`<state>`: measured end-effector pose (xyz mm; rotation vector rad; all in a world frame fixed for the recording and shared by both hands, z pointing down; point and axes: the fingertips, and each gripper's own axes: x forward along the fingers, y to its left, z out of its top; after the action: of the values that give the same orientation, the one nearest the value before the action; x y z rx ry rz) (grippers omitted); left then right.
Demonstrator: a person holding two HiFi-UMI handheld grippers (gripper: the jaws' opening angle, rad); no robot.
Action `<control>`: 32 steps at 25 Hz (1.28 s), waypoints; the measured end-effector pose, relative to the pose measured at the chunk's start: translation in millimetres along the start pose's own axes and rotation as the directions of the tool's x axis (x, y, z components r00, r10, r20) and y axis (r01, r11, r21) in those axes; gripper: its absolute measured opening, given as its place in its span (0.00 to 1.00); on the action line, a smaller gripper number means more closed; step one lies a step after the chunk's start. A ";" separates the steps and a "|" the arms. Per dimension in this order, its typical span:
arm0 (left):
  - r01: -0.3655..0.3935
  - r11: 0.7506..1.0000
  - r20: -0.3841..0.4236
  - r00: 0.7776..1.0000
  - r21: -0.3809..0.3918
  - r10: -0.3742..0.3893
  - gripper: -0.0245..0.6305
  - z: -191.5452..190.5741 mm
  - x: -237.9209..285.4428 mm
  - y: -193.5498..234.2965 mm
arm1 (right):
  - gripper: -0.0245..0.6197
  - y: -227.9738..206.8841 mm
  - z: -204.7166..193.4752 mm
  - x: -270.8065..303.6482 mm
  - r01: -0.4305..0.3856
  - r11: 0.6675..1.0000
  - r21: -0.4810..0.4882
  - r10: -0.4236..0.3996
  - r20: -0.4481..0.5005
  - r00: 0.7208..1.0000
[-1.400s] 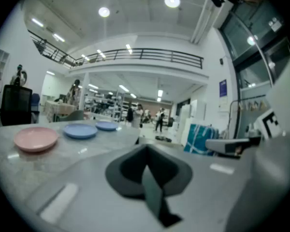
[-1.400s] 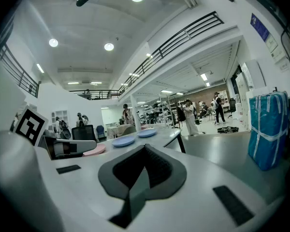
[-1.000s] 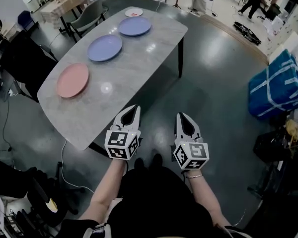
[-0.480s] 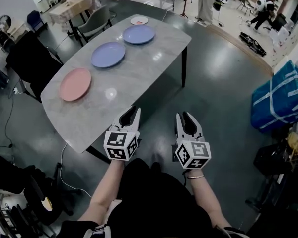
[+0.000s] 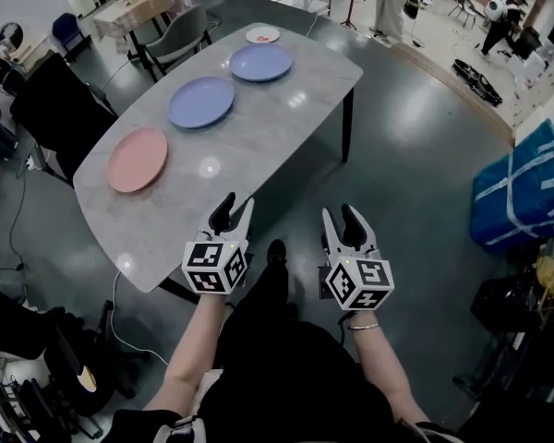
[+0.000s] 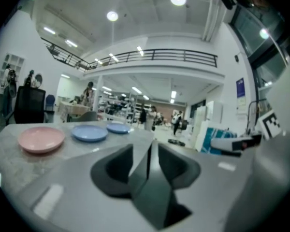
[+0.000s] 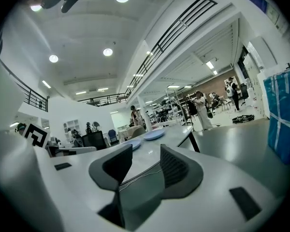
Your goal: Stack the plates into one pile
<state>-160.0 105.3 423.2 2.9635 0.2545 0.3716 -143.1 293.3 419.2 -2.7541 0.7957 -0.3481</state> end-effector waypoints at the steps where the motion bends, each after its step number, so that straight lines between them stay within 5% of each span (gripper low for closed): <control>1: -0.003 1.000 0.001 1.000 -0.005 0.003 0.28 1.3 6.2 4.5 | 0.28 -1.3 1.1 5.9 0.000 1.000 -0.001 0.000 0.000 1.000; 19: -0.077 0.997 -0.029 0.997 -0.025 0.077 0.32 41.4 181.3 113.6 | 0.28 -48.7 36.6 215.9 -0.019 1.000 -0.007 0.019 -0.078 0.997; 32: -0.250 0.961 -0.041 0.968 -0.120 0.247 0.32 49.5 209.9 199.3 | 0.28 -13.8 45.1 332.9 -0.176 0.983 -0.043 0.166 -0.171 0.971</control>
<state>82.9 -56.3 456.8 2.8730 -0.1363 0.4374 150.6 130.1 433.3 -2.7094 1.0939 -0.5333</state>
